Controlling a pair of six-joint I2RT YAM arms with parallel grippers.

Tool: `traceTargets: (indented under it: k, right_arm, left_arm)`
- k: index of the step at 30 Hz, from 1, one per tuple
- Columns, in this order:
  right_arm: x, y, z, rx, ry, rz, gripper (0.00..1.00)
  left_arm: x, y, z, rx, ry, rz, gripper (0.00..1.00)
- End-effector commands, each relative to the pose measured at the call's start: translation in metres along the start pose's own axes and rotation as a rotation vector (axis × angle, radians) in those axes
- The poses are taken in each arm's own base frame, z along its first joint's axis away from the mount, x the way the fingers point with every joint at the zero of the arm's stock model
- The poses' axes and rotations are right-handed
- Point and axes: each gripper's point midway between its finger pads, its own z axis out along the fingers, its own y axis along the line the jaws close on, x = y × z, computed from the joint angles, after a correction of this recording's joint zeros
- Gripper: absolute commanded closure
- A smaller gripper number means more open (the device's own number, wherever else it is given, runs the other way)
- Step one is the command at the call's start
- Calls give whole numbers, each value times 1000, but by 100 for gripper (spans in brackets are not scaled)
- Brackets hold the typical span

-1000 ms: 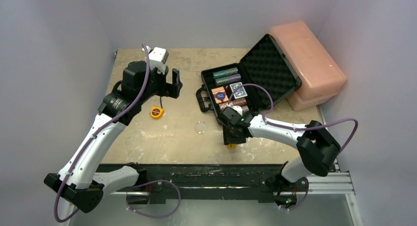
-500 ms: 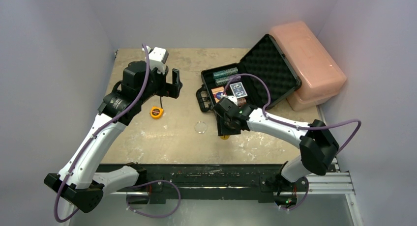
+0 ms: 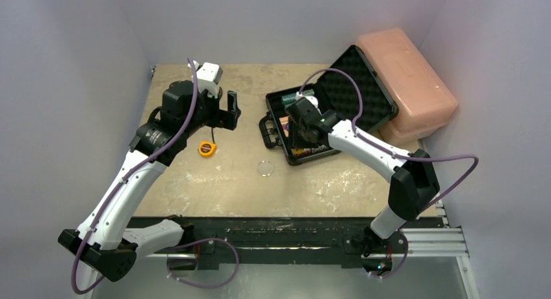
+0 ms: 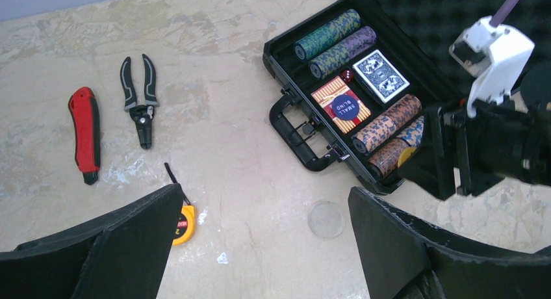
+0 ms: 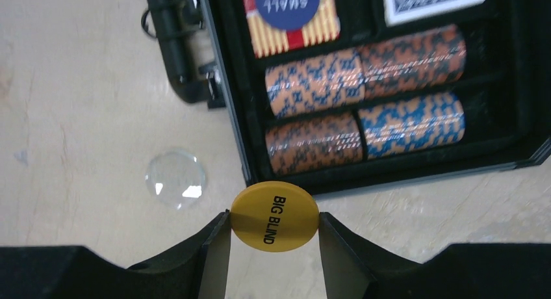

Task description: Pack up texas hold em set

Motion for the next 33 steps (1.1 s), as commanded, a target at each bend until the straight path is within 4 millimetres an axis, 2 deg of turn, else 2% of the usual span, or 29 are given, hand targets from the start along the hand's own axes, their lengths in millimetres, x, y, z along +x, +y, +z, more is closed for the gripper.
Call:
traceTargets:
  k: [1, 6, 12, 23, 33]
  right_arm:
    - [-51, -15, -6, 31, -94, 6, 54]
    - [-86, -33, 1, 63, -128, 44, 54]
    - [-116, -52, 18, 90, -138, 80, 54]
    - [-141, -79, 52, 129, -110, 118, 55]
    - [-144, -92, 81, 146, -68, 129, 55]
  left_arm:
    - [-19, 2, -7, -5, -60, 16, 0]
    - [-19, 2, -7, -6, -60, 18, 0]
    - [-19, 2, -7, -9, -60, 19, 0]
    - [-20, 2, -7, -5, -61, 18, 0]
    - [-20, 1, -8, -2, -61, 19, 0]
